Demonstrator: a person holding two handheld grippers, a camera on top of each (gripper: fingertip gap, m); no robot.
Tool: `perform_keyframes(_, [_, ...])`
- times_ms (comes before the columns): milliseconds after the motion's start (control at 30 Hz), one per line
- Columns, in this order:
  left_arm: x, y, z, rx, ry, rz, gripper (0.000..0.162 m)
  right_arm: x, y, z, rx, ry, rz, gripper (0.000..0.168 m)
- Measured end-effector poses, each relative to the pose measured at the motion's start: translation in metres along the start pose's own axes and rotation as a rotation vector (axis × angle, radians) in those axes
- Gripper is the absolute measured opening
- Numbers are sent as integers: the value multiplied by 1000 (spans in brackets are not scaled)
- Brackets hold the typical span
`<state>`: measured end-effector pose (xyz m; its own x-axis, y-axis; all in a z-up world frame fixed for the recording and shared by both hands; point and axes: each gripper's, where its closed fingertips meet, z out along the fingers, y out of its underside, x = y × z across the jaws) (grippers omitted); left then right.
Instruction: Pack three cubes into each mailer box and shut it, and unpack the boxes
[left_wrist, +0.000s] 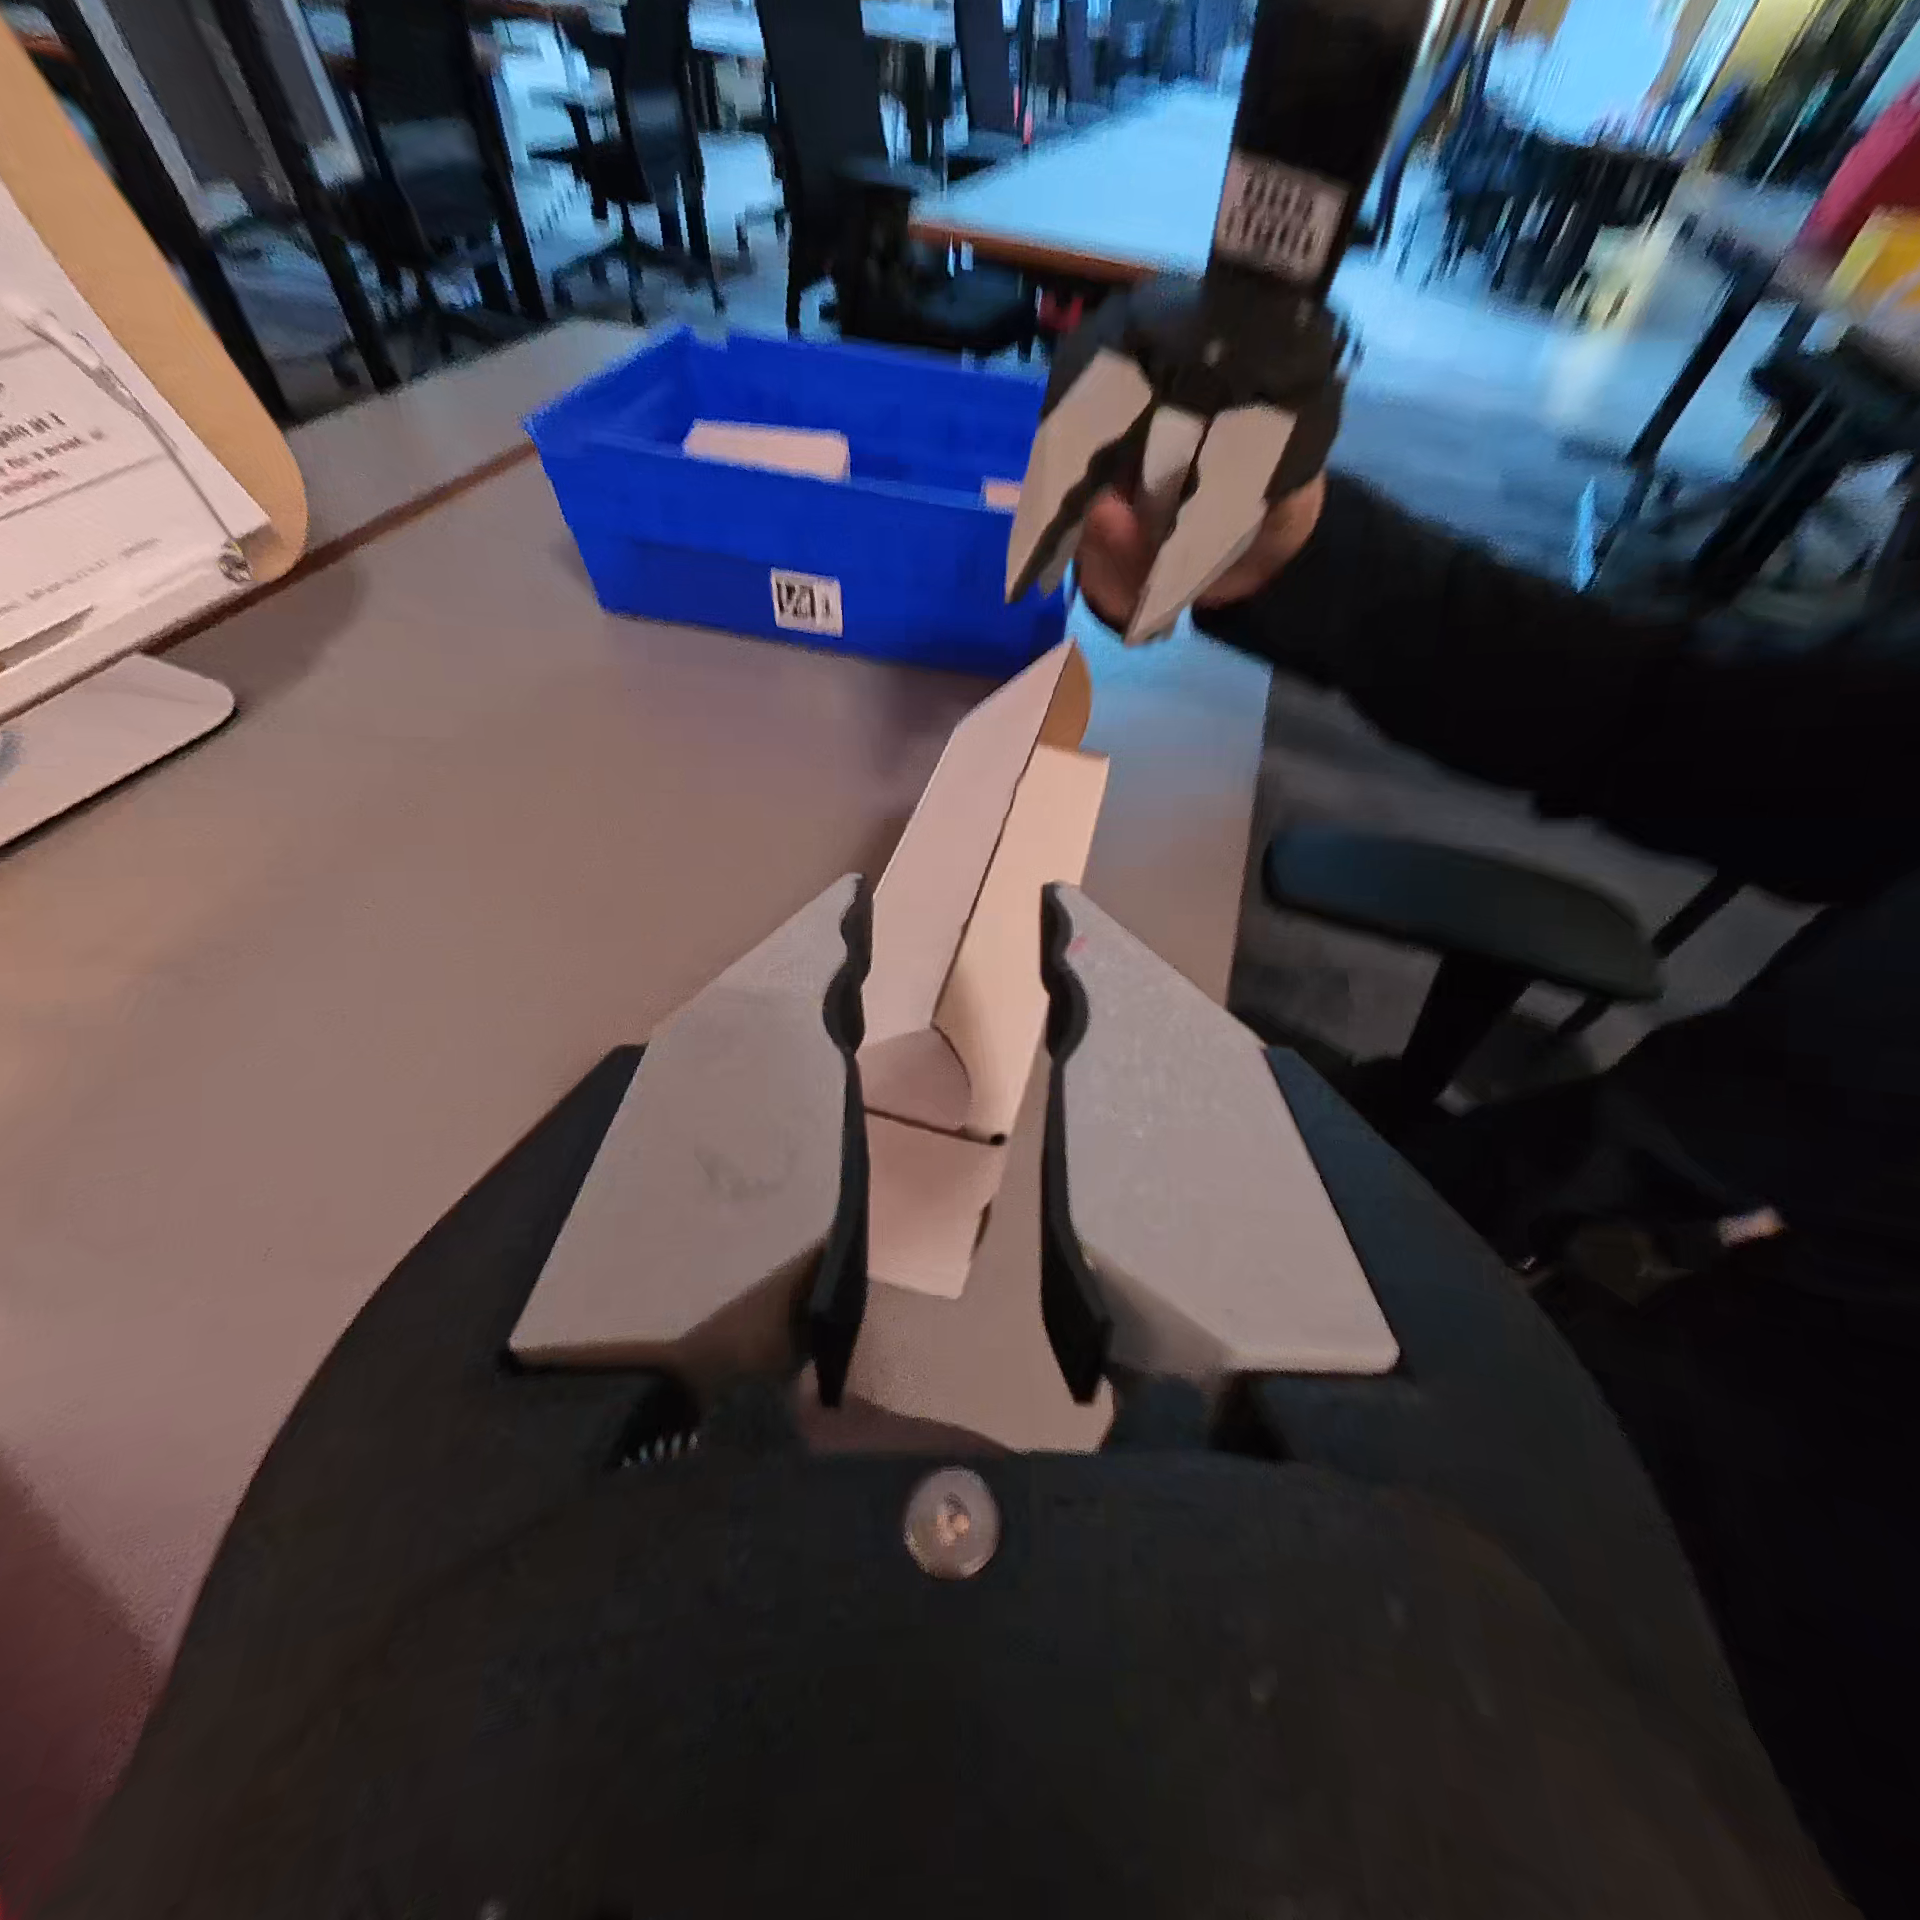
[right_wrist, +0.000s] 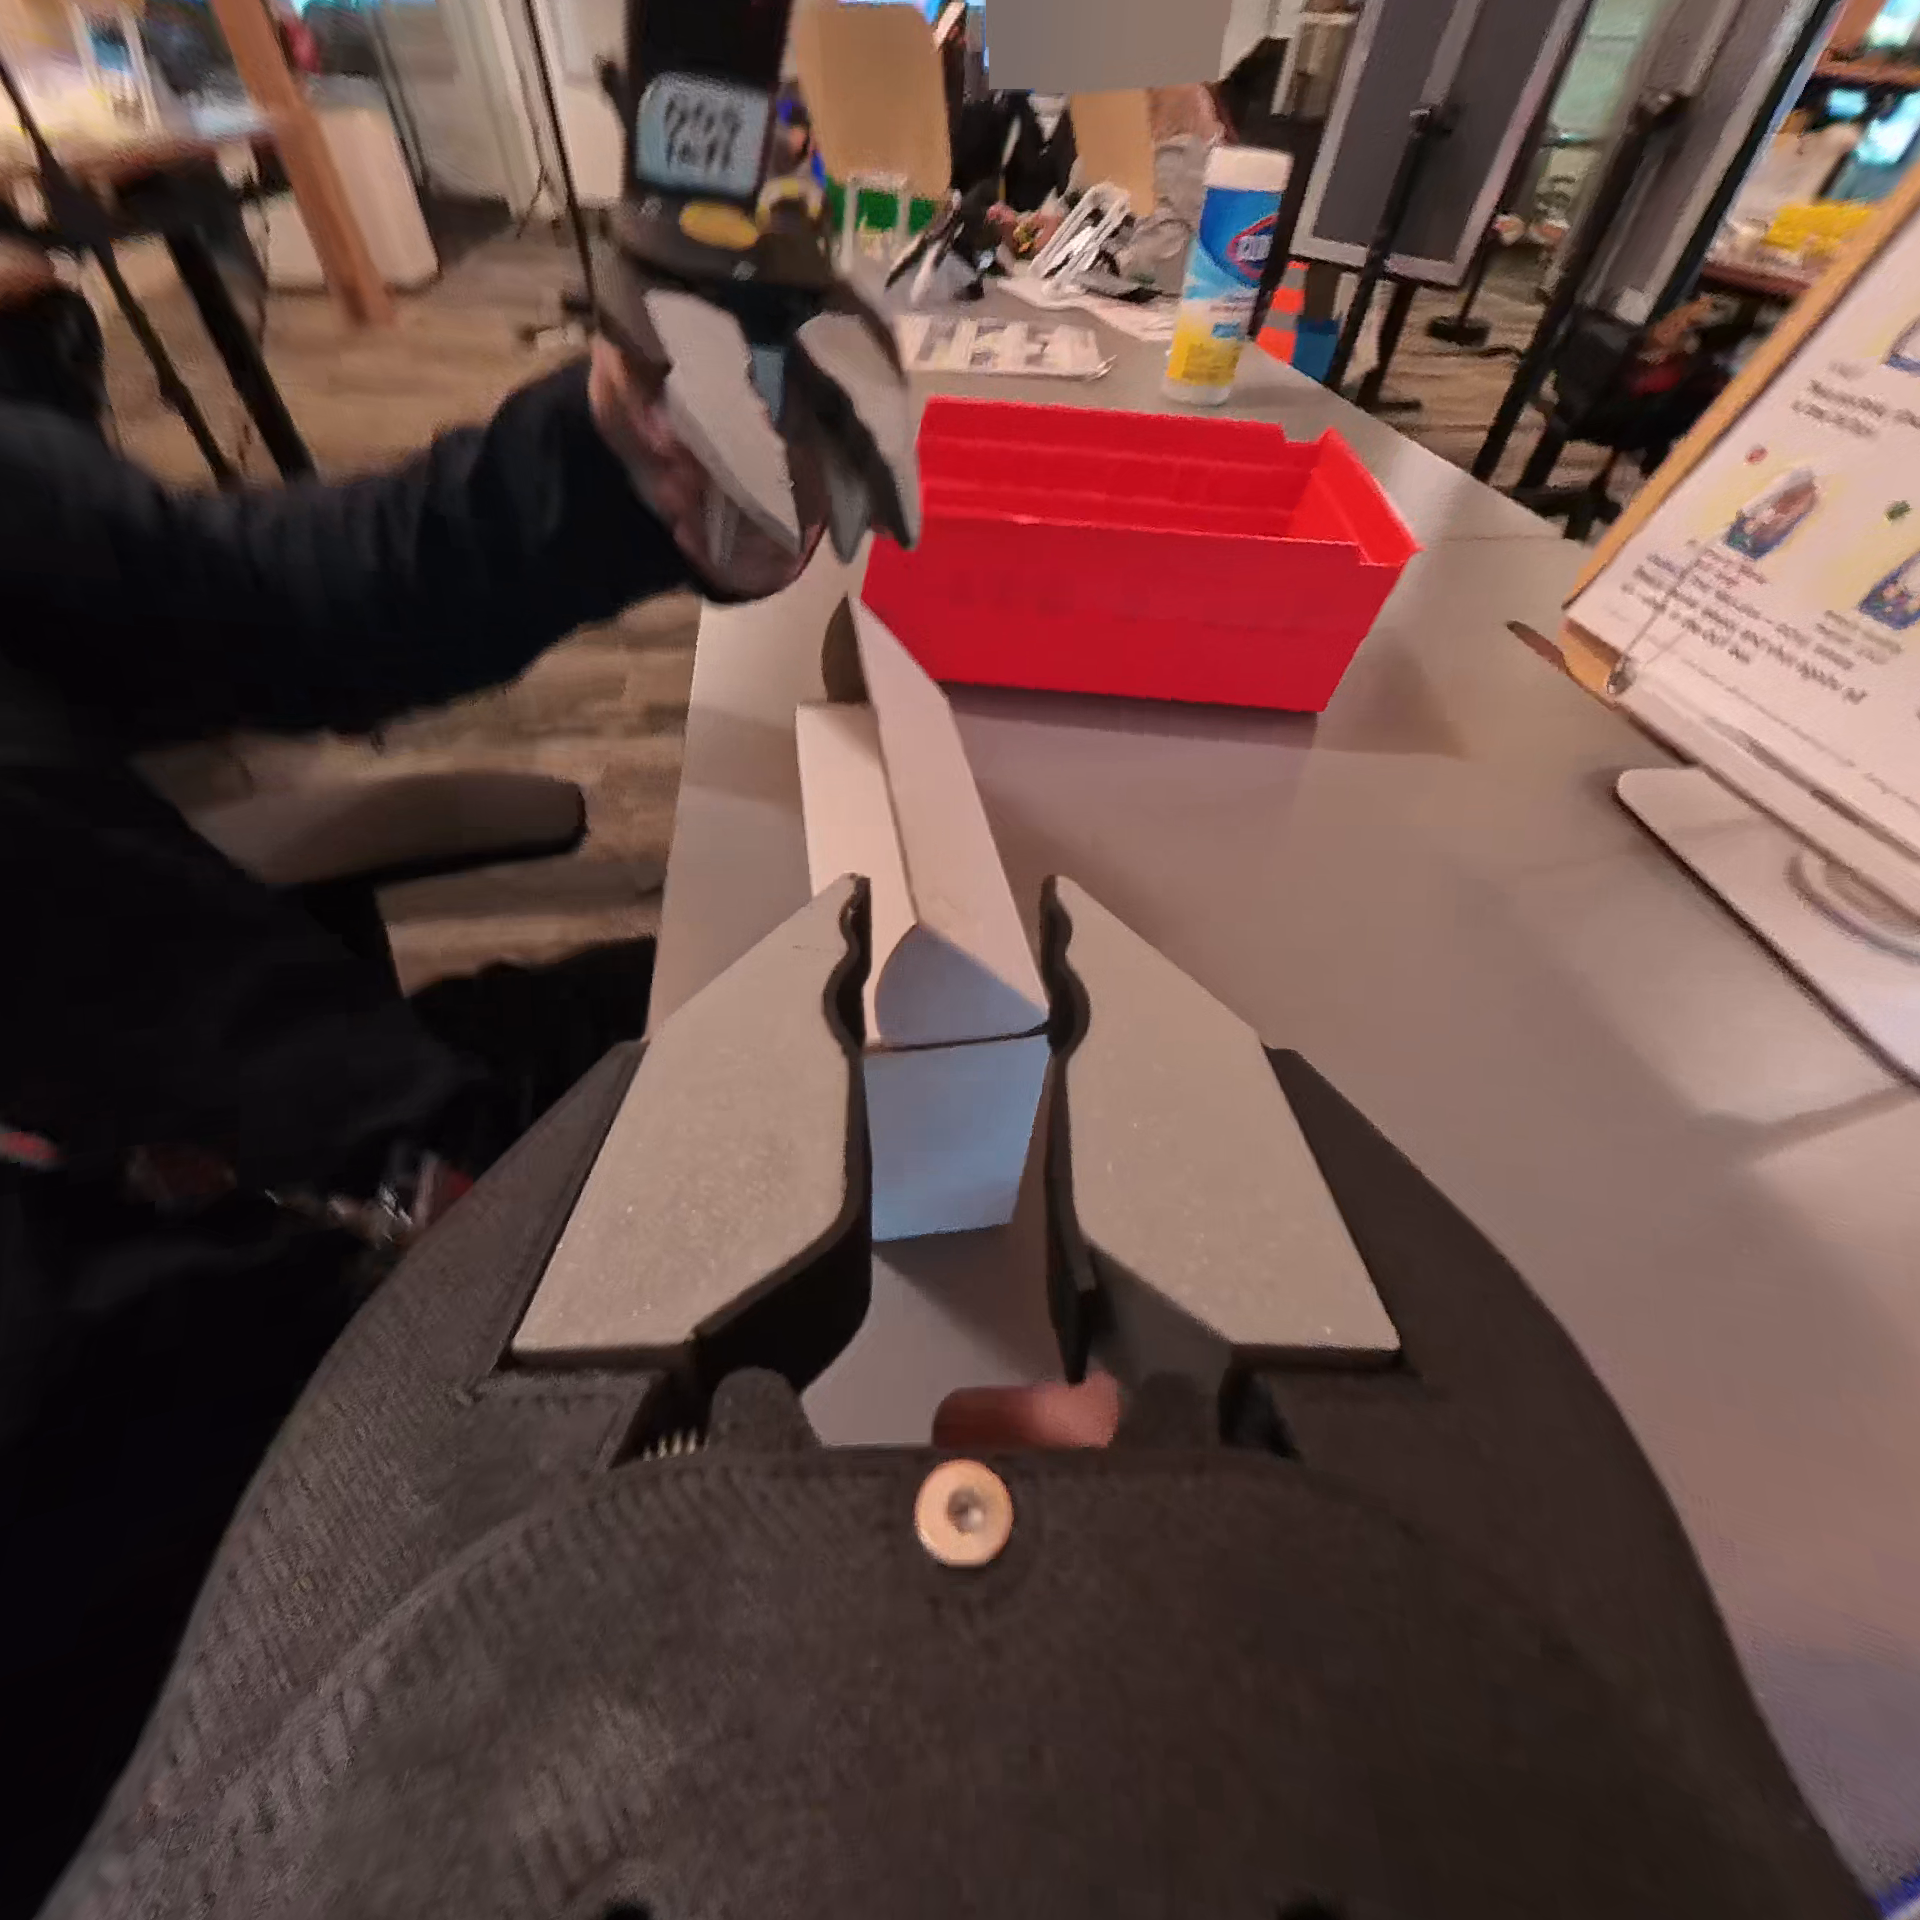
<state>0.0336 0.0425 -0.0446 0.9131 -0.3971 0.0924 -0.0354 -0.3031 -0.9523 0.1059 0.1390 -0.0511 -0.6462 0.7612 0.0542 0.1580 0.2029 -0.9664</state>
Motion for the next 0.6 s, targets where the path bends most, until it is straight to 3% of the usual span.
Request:
perform_keyframes(33, [-1,-7,-6,54,1,-42,27,4,-5,-1,15,2,71,26])
perform_keyframes(100, [-10,-18,-15,126,-23,-130,0,6,-12,1,14,-28,224,16])
perform_keyframes(167, [-20,-24,-18,147,-49,-192,0,9,-11,7,-17,-14,328,0])
perform_keyframes(367, [-12,-8,-4,91,20,-202,0,-3,3,26,-100,23,336,0])
perform_keyframes(600, [-18,44,9,-111,-17,-160,0,-1,33,26,-191,78,268,0])
